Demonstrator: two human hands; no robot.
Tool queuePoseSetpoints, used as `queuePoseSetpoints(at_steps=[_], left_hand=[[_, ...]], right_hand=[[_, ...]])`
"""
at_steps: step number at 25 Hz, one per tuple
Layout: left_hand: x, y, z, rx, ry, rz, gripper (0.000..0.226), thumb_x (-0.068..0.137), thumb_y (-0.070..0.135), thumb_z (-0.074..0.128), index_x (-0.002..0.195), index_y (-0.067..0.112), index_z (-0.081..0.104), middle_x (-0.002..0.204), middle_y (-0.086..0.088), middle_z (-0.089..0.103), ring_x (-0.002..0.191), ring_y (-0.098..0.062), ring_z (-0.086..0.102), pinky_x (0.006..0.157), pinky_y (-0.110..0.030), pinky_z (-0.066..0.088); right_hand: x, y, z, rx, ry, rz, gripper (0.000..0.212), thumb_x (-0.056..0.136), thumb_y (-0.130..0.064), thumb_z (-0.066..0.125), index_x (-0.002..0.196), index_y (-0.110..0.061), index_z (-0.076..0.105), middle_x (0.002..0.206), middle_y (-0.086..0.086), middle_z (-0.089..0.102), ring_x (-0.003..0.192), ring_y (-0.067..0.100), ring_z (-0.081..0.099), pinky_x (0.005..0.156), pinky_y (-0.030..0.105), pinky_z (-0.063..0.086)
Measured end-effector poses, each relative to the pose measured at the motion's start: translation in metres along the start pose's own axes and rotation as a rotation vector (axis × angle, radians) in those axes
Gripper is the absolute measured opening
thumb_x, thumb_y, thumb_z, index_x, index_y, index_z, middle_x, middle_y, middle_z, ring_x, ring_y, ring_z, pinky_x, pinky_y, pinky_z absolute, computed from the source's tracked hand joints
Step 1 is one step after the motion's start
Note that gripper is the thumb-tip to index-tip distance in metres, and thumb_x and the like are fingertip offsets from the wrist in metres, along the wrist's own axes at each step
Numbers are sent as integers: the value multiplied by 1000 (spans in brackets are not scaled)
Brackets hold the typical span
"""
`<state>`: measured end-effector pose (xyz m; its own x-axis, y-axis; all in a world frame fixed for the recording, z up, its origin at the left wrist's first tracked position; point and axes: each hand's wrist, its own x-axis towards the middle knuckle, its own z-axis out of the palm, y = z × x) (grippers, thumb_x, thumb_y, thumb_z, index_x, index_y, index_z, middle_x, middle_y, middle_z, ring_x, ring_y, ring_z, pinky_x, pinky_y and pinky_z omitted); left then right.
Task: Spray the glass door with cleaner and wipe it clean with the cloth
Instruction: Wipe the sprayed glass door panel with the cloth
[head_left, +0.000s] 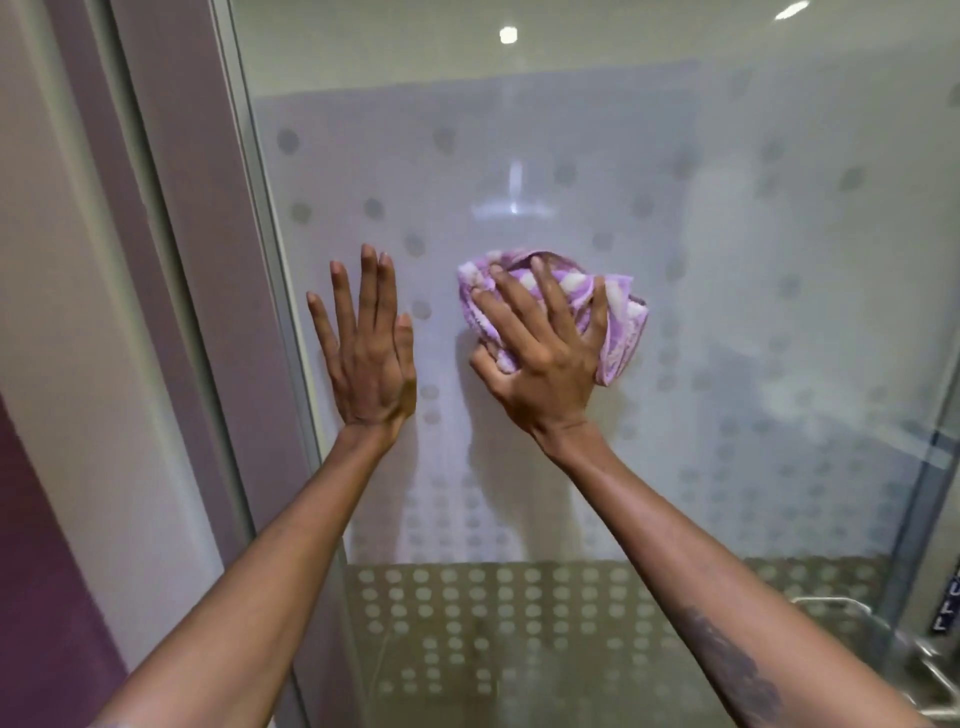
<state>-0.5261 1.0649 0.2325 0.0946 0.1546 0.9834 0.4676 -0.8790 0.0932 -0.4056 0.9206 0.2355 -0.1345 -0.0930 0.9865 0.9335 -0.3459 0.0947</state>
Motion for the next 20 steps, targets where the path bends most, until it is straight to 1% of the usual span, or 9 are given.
queuePoseSetpoints(at_steps=[2,6,8,10,12,14,17,18,20], left_hand=[[1,-1,2,-4,9,-3,56,111,31,25,164,16,20,172,-3,21,160,-35,13,128,-59,5],[2,-5,10,45,39,20,55,112,33,24,165,19,16,172,-3,18,159,-36,14,127,-59,7],[2,-5,13,67,62,13,56,112,33,27,165,20,15,171,-3,19,160,-34,14,127,-59,8],[2,-3,14,70,70,-1,57,111,30,31,165,20,17,171,-4,21,160,-30,11,126,-60,8],[1,-2,12,69,72,0,56,111,29,32,164,18,20,170,-7,24,159,-35,14,125,-62,9],[2,-1,9,66,69,12,56,110,30,30,163,14,23,169,-11,27,157,-41,20,125,-63,9],[2,2,6,64,72,25,57,109,32,27,162,10,25,169,-14,27,158,-38,18,125,-60,5],[2,3,5,64,72,25,57,110,32,26,162,10,25,169,-14,26,158,-37,17,125,-60,4],[1,5,4,68,73,18,56,111,31,24,162,9,24,169,-14,25,157,-41,17,124,-60,3]], right_hand=[[-36,-3,-5,7,-44,-65,44,86,-29,59,127,-34,72,139,-12,67,140,20,54,118,67,26],[-87,-20,-2,11,-112,-100,44,87,-32,59,130,-36,70,141,-13,65,141,18,53,115,68,29],[-105,-26,-2,32,-181,-149,46,89,-36,59,134,-36,67,143,-13,63,143,19,52,117,67,25],[-124,-36,-4,66,-273,-230,45,91,-40,60,135,-34,66,146,-11,62,144,20,50,121,66,17],[-143,-48,-6,117,-381,-293,44,91,-40,62,133,-31,68,146,-7,62,144,21,50,123,64,12],[-160,-57,-10,163,-503,-371,43,92,-38,60,133,-26,68,147,-5,61,145,22,49,123,64,14],[-180,-53,-20,217,-653,-553,47,96,-39,53,139,-22,64,152,-2,57,148,23,45,123,64,10],[-184,-48,-23,231,-689,-612,47,96,-39,54,139,-22,63,153,-2,55,149,24,43,123,64,6],[-190,-36,-32,242,-745,-699,44,97,-37,56,137,-23,64,154,-2,54,151,24,39,124,63,3]])
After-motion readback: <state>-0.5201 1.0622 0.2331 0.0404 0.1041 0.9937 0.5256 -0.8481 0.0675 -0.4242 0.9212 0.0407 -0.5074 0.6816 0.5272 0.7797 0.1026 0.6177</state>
